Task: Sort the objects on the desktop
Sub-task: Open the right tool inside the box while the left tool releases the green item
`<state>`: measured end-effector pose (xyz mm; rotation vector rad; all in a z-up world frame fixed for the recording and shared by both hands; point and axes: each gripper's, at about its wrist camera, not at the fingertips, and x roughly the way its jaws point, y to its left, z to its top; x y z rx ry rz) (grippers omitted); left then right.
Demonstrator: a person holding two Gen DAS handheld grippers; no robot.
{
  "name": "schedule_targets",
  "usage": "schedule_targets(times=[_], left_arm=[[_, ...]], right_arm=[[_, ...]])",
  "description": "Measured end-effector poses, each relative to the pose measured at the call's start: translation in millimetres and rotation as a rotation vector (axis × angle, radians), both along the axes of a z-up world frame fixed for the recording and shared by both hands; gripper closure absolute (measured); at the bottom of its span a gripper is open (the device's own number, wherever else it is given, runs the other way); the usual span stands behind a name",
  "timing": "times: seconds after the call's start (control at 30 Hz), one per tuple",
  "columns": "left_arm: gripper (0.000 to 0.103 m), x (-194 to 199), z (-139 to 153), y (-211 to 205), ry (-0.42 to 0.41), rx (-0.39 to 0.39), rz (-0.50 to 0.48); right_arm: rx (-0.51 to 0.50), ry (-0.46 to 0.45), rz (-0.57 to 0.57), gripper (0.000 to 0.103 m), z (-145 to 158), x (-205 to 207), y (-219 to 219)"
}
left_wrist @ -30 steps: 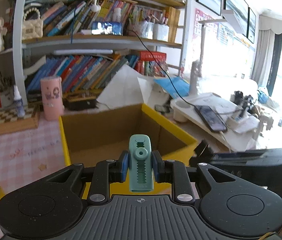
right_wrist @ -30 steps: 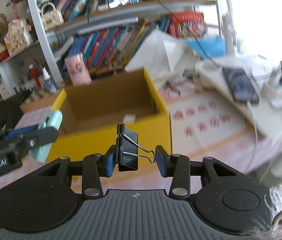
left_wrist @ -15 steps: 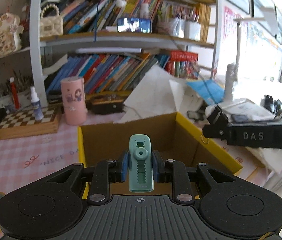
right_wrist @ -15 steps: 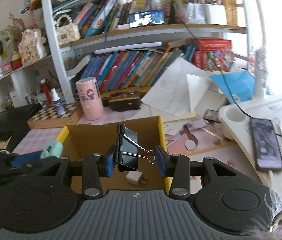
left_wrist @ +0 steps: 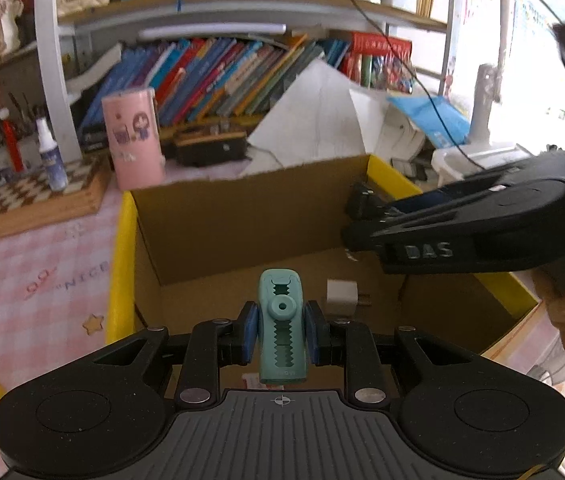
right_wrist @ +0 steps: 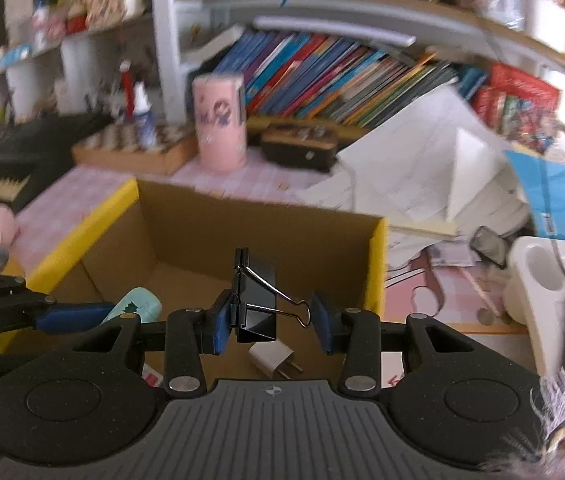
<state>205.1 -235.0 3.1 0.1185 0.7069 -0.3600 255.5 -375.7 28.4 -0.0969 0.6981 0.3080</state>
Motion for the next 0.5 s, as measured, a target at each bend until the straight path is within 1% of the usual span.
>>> schedule_targets(times=[0.2,0.33,0.4,0.5], left_arm=[[0.079,4.1,-8.9,-2.0,0.057,0.004,0.005],[0.079,7.0,-11.3,-1.2,0.085,-0.008,0.01],[0.079,8.0,-12.5,-1.2,0.094,-0.003,0.012],[0.078,8.9,-14.2,0.6,0.11,-0.018,0.017]], right_arm=[[-0.119,0.058,0.16,0.065,-15.1,16.6,21.3],[-0.199,0.106,0.259,0.065,-24.3,25.9,36.1],[-0.221,0.147,0.293,0.065,-29.2,30.0,40.1],[-0.229,0.191,0.319,0.065,-33.2,32.4,43.3]])
